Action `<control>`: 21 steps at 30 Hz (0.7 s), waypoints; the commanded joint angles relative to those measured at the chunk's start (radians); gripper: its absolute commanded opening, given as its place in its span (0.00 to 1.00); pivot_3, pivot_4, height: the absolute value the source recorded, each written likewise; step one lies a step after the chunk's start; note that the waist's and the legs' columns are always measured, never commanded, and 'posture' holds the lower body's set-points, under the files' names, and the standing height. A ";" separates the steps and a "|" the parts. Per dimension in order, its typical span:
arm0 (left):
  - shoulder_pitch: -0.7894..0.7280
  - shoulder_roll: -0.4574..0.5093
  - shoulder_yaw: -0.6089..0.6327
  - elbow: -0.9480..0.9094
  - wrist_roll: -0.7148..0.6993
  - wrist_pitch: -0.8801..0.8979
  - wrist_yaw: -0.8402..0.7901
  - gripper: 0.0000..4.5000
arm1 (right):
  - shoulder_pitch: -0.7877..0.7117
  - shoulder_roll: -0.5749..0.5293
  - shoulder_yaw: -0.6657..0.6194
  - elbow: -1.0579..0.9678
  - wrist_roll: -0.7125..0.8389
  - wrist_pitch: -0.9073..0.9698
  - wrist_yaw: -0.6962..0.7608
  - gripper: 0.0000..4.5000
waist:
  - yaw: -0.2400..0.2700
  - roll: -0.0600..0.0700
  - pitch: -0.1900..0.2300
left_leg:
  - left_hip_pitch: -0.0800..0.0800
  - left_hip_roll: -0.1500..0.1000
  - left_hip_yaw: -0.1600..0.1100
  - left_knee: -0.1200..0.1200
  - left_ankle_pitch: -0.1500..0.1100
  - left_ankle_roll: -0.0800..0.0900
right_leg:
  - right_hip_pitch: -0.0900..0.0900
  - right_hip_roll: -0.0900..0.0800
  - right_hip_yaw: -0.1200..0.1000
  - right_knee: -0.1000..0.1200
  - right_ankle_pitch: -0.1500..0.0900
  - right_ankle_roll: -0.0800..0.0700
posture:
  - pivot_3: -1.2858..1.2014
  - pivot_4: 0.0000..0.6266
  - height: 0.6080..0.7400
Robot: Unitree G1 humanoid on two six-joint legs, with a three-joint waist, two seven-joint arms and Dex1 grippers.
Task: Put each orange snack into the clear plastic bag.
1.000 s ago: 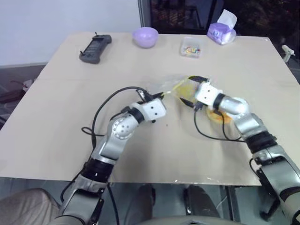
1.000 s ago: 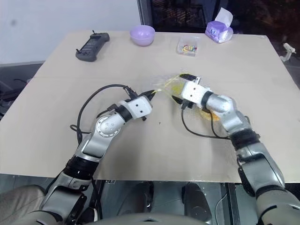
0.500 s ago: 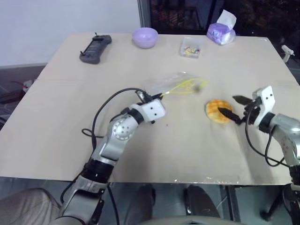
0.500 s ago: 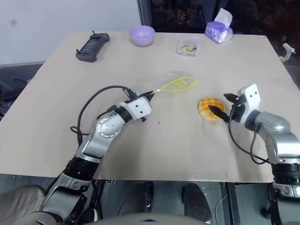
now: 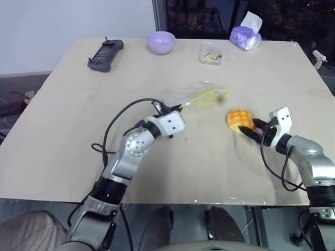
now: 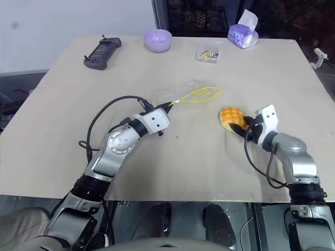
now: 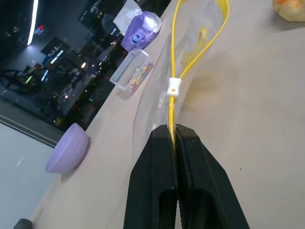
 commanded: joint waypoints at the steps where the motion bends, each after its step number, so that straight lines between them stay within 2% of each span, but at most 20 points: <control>1: -0.013 -0.001 0.004 -0.021 -0.001 -0.011 0.006 0.00 | 0.001 -0.035 0.010 -0.043 0.011 0.018 0.059 0.44 | 0.002 0.000 0.000 | 0.000 0.000 0.000 0.000 0.000 0.000 | 0.000 0.000 0.000 0.000 0.000 0.000 | 0.52 0.24 1.00; 8: -0.012 -0.005 0.002 -0.018 0.002 -0.011 0.009 0.00 | -0.040 -0.130 -0.041 -0.188 0.109 0.144 0.154 0.44 | 0.004 0.000 0.000 | -0.001 0.000 -0.001 0.000 0.000 0.000 | 0.000 0.000 0.000 -0.001 0.000 0.000 | 0.52 0.24 1.00; 21: -0.012 -0.011 0.002 -0.012 0.002 -0.013 0.014 0.00 | -0.081 -0.184 -0.108 -0.266 0.189 0.251 0.129 0.44 | 0.011 0.000 0.000 | -0.002 -0.001 -0.001 0.000 0.000 0.000 | 0.000 -0.001 -0.001 -0.001 0.000 0.000 | 0.52 0.24 1.00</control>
